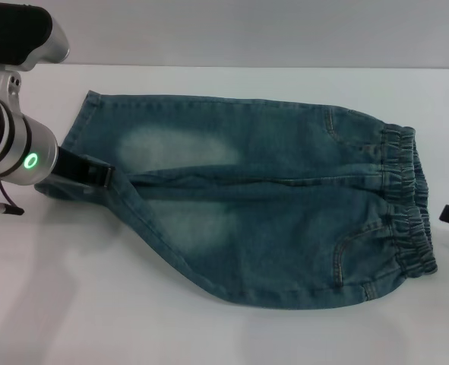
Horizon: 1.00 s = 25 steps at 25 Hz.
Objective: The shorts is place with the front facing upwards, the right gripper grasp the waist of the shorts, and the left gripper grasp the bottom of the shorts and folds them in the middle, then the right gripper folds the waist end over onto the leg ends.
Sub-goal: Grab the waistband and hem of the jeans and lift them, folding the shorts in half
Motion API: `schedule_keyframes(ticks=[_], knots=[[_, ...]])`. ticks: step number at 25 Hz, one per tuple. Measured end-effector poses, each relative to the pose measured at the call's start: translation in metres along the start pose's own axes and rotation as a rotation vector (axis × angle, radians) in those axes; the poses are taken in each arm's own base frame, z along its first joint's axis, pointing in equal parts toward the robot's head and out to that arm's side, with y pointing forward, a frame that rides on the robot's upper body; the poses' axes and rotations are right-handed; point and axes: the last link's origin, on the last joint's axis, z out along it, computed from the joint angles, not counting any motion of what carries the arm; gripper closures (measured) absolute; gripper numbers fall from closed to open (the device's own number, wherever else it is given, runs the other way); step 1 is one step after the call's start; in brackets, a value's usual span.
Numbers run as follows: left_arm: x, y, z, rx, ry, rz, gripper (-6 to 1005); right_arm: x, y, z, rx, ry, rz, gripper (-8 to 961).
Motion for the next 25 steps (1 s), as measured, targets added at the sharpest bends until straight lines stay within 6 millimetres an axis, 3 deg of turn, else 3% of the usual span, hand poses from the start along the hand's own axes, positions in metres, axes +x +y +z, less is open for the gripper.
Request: schedule_keyframes(ticks=[6,12,16,25], knots=[[0.001,0.002,-0.004,-0.003,0.0,0.008,820,0.002,0.017,0.007,0.039,0.034,-0.041,527],[0.0,0.007,-0.007,-0.007,0.0,0.038,817,0.008,0.015,0.006,0.074,0.053,-0.014,443],[-0.001,0.008,-0.008,-0.005,-0.014,0.048,816,0.019,0.002,0.005,0.096,0.066,0.025,444],[0.001,0.014,-0.011,-0.009,-0.014,0.086,812,0.022,-0.002,0.007,0.099,0.066,0.02,444]])
